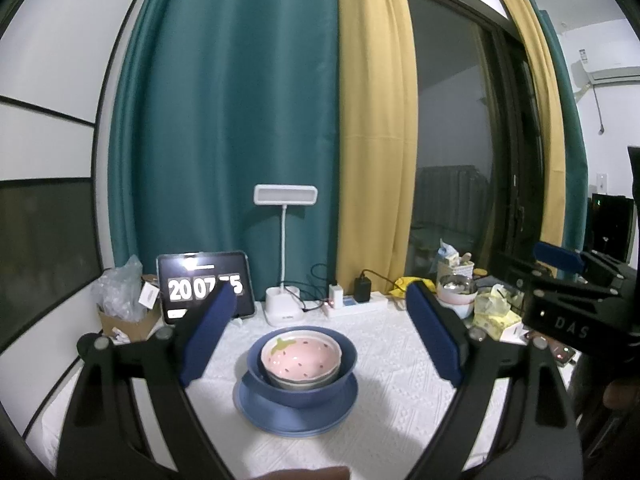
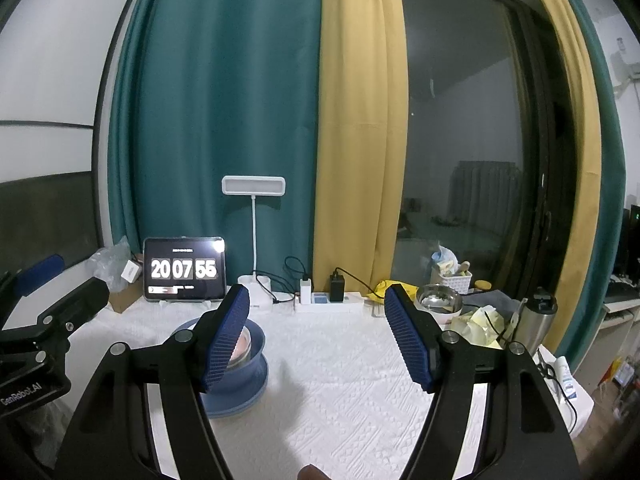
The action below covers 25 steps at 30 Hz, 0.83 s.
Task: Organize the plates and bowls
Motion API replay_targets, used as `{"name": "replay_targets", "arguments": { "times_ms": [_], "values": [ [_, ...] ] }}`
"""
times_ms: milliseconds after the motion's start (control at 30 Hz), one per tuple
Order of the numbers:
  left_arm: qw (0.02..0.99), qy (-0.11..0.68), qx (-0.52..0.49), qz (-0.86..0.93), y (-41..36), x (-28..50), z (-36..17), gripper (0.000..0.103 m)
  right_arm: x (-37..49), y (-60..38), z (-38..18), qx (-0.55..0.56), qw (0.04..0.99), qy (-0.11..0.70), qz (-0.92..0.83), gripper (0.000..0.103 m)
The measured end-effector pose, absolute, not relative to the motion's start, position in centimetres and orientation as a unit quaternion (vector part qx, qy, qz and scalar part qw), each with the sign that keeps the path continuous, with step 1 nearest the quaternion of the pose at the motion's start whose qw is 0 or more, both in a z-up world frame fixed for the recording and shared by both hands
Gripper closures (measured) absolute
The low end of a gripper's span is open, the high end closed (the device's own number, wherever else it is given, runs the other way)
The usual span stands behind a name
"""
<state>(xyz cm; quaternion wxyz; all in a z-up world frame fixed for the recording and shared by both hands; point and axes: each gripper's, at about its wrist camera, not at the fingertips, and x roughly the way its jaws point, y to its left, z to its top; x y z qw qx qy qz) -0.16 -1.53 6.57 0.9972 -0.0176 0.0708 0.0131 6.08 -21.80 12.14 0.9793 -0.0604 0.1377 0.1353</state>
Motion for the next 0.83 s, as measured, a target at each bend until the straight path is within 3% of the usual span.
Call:
{"name": "replay_targets", "arguments": {
  "times_ms": [833],
  "values": [
    [0.996,0.082,-0.020,0.007,-2.4,0.6,4.9,0.015,7.6,-22.6,10.6,-0.063,0.975,0.162,0.139,0.030]
  ]
}}
